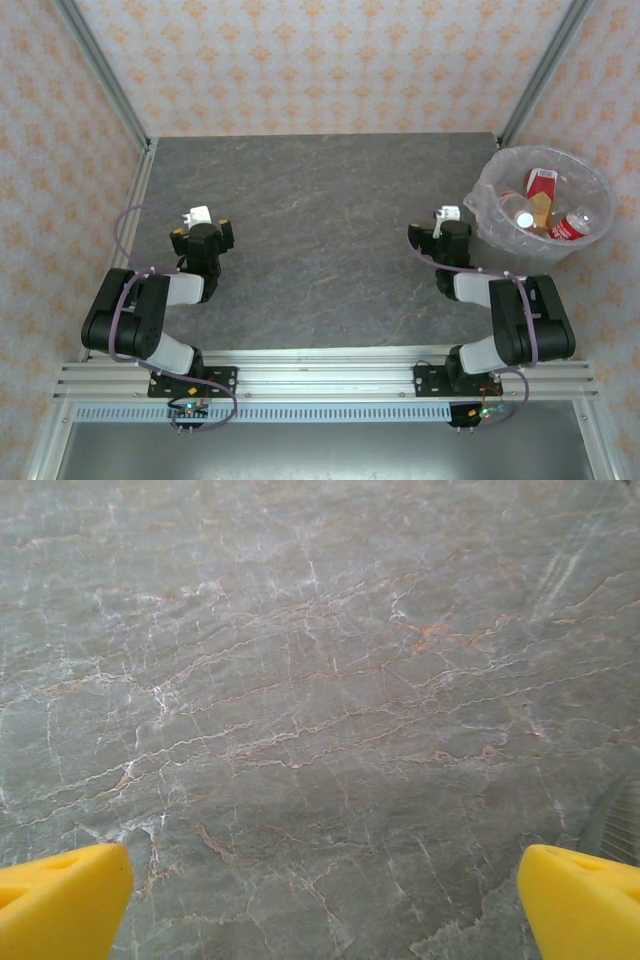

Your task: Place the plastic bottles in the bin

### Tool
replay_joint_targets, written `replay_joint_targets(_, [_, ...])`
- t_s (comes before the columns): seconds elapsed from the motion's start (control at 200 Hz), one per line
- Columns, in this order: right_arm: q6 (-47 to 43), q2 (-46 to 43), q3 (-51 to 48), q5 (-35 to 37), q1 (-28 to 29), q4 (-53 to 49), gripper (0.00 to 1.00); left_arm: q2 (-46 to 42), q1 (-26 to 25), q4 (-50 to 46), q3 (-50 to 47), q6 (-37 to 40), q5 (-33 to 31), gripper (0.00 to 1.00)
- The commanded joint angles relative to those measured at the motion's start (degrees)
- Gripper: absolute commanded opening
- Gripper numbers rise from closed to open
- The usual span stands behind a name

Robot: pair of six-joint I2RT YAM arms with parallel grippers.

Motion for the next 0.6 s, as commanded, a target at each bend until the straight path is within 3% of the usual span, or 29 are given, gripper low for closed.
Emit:
replay_joint_targets(0.0, [-0.02, -1.55, -3.57, 1.0, -0.48, 11.25, 0.99, -0.14, -0.22, 2.69, 0.72, 0.81, -1.26, 1.0])
replay_joint_targets(0.315, [0.93, 5.61, -6.58, 1.01, -1.28, 23.96, 0.99, -0.06, -0.25, 2.82, 0.72, 0.88, -1.29, 1.0])
replay_joint_targets(0.415, [2.25, 4.66, -1.25, 1.58, -2.25, 12.47, 0.99, -0.07, -0.2, 2.76, 0.73, 0.8, -1.26, 1.0])
replay_joint_targets(0.596, [6.49, 5.63, 1.23, -0.34, -5.94, 8.92, 0.99, -0.11, -0.21, 2.82, 0.75, 0.92, -1.3, 1.0])
